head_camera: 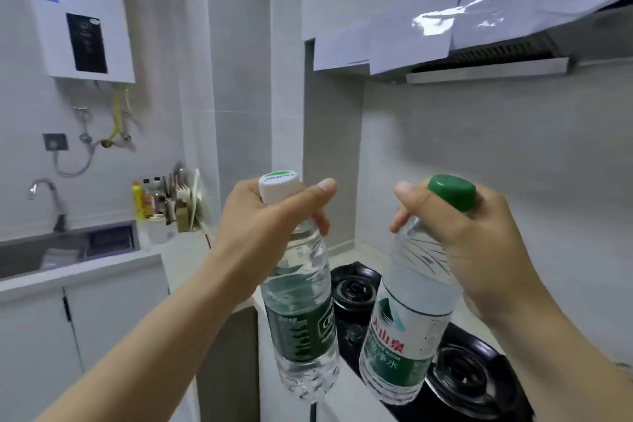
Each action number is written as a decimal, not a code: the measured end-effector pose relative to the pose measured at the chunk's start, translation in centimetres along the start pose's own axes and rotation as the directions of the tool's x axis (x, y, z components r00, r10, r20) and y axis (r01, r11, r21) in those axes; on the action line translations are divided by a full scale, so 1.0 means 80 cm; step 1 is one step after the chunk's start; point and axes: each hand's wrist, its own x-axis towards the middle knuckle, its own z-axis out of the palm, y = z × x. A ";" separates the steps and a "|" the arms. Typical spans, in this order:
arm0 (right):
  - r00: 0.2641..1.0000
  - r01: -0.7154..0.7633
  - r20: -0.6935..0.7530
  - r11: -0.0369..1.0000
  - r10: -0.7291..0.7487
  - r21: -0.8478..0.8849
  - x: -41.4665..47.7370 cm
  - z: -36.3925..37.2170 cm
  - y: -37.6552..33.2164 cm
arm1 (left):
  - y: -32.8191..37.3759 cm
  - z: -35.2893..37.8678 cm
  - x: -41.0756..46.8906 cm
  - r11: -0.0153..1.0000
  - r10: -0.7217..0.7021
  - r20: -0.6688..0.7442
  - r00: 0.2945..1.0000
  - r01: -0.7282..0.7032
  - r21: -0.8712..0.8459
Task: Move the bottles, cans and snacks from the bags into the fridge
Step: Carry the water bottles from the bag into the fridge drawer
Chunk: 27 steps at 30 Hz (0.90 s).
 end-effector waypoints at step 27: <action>0.576 -0.228 0.679 0.709 -0.454 0.667 0.079 0.426 -0.060 | 0.048 -0.283 -0.085 0.815 0.157 -0.811 0.564 0.390 0.429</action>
